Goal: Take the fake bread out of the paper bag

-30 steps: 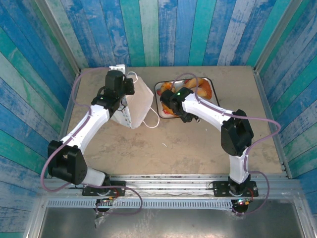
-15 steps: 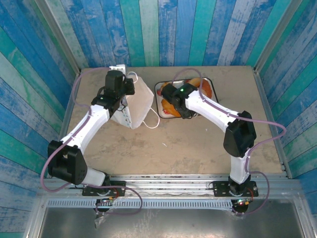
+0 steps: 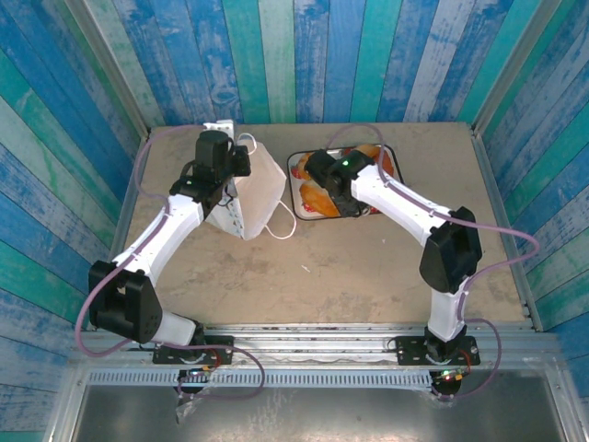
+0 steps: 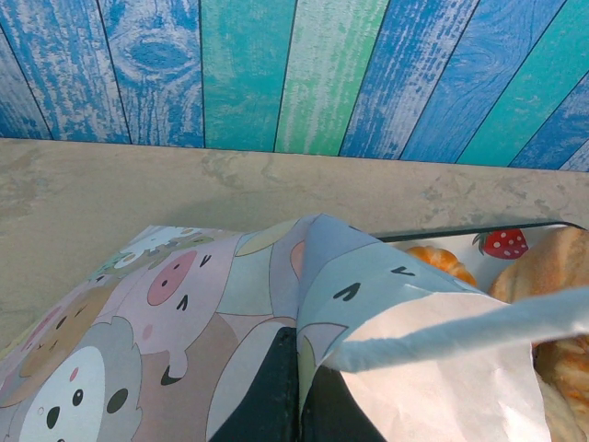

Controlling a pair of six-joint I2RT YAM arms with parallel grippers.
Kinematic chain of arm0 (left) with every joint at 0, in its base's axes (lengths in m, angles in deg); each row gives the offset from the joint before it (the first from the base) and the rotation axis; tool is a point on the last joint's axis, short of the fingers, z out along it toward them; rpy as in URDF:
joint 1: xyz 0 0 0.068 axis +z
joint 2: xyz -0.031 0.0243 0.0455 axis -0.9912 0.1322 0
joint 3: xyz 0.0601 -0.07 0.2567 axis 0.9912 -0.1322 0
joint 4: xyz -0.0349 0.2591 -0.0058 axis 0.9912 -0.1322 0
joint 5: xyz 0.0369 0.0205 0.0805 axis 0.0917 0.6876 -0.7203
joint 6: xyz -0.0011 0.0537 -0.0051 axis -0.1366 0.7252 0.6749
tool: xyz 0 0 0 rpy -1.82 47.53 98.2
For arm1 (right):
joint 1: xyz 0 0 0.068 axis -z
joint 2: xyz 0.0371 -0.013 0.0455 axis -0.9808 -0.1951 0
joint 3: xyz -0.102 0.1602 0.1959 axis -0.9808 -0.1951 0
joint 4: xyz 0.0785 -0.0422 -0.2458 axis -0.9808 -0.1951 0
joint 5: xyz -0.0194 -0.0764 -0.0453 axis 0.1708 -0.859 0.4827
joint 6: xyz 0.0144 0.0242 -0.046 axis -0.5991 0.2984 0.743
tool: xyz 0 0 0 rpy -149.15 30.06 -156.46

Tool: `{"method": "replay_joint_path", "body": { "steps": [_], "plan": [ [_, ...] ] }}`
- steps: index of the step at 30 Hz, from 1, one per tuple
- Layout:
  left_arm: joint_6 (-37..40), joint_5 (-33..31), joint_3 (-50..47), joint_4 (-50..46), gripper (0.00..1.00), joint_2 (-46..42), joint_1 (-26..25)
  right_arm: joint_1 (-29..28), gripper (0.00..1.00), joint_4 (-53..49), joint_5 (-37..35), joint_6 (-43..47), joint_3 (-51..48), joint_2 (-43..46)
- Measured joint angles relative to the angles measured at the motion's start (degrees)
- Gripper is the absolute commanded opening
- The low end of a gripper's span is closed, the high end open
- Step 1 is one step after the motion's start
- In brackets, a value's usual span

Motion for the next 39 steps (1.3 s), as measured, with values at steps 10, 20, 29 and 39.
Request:
{"method": "replay_joint_path", "body": {
  "steps": [10, 20, 29, 39],
  "plan": [
    [-0.02, 0.31, 0.0, 0.0, 0.0, 0.0, 0.0, 0.0, 0.44, 0.04, 0.55, -0.02, 0.42, 3.41],
    [0.02, 0.33, 0.0, 0.0, 0.0, 0.0, 0.0, 0.0, 0.42, 0.07, 1.97, -0.02, 0.42, 3.78],
    [2.25, 1.22, -0.11, 0.09, 0.0, 0.0, 0.0, -0.09, 0.41, 1.79, 13.64, -0.31, 0.44, 9.94],
    [5.88, 1.51, -1.2, 1.25, 0.0, 0.0, 0.0, -2.05, 0.39, 10.54, 37.35, -4.76, -3.76, 26.45]
  ]
}}
